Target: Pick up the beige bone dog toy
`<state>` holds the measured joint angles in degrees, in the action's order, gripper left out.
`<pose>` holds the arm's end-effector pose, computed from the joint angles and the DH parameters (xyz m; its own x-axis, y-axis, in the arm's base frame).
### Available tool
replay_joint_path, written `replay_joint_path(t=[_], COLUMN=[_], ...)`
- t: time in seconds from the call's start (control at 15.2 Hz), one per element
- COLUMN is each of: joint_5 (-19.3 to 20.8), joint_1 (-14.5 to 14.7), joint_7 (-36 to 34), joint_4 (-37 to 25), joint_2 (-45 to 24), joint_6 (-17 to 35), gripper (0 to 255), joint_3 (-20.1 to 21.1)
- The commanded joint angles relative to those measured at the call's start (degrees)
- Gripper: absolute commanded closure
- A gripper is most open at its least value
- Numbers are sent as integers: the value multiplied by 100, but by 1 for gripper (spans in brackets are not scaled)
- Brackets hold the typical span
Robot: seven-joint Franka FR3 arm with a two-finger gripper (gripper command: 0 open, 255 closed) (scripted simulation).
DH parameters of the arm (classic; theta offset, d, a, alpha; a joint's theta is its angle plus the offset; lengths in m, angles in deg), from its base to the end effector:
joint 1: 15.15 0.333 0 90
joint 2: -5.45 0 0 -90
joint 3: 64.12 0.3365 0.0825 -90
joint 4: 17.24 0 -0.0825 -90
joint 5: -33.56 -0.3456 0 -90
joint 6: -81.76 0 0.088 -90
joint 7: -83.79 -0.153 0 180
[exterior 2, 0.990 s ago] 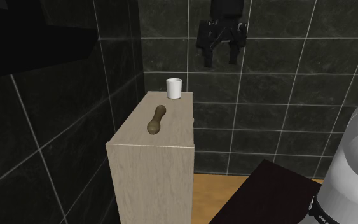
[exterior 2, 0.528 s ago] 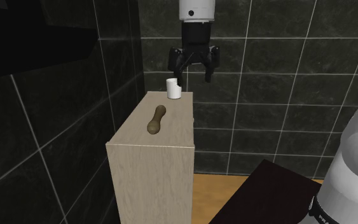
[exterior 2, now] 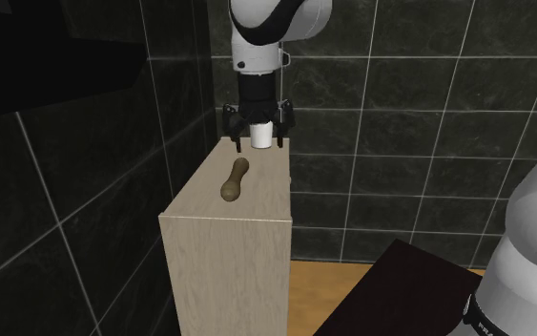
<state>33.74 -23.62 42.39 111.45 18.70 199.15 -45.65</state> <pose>0.4377 0.0819 0.4502 0.8494 -0.5236 0.0666 -0.5267 -0.8490 0.0418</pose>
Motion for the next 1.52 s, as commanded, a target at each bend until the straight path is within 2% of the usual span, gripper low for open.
replay_joint_path(t=[0.0, 0.46, 1.12, 1.19, 1.45], joint_5=[219, 1102, 1329, 1329, 1329], joint_1=[-76, -108, -57, -58, -60], joint_7=[-462, -1905, -2131, -2131, -2126], joint_4=[-295, -1331, -1145, -1139, -1141], joint_2=[-516, -2151, -2519, -2517, -2518], joint_6=[194, 606, 1119, 1123, 1123], gripper=[0, 0, 0, 255, 255], joint_3=[119, 153, 83, 82, 81])
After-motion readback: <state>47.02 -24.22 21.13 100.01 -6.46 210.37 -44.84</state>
